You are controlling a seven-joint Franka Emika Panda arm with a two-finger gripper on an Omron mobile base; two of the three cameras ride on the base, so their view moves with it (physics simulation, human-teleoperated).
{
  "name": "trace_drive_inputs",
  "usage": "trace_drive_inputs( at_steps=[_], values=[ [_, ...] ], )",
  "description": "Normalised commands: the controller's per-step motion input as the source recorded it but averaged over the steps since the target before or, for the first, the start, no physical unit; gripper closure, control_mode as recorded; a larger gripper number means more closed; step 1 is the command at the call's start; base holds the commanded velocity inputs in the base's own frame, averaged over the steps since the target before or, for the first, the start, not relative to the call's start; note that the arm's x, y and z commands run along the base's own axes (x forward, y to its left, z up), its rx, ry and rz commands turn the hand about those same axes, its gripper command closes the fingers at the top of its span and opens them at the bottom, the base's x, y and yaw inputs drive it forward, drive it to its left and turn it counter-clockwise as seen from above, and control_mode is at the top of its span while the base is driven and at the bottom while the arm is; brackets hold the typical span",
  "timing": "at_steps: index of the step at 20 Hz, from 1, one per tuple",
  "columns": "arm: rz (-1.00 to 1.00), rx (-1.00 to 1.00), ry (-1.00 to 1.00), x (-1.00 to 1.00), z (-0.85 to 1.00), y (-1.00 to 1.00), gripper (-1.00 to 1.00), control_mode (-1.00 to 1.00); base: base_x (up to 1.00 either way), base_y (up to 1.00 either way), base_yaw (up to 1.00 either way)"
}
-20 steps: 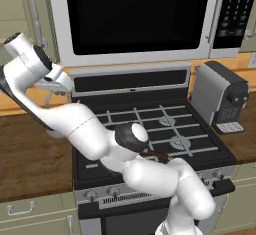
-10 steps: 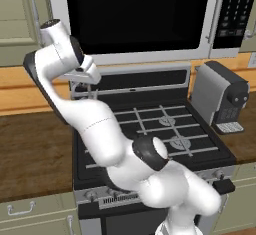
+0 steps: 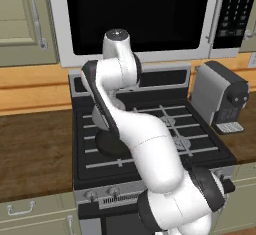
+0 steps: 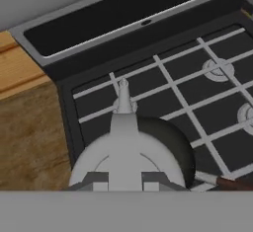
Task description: Pick the kettle from the counter and place it on a stove burner. Then turn the burner on.
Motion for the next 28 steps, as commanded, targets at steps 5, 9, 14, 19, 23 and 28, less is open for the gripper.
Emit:
trace_drive_inputs(
  at_steps=[5,9,14,19,23,28],
  values=[
    [0.23,0.15,-0.11,-0.19,0.01,-0.97,1.00,-1.00,0.00,0.00,0.00],
    [0.19,0.05,-0.01,-0.07,0.13,-0.84,1.00,-1.00,0.00,0.00,0.00],
    [0.18,0.02,0.00,0.00,0.18,-0.74,1.00,-1.00,0.00,0.00,0.00],
    [0.10,0.00,0.00,-0.02,0.21,-0.61,1.00,-1.00,0.00,0.00,0.00],
    [0.03,0.00,0.00,-0.13,0.08,-0.62,1.00,-1.00,0.00,0.00,0.00],
    [0.00,-0.05,0.00,-0.08,0.00,-0.55,1.00,-1.00,0.00,0.00,0.00]
  ],
)
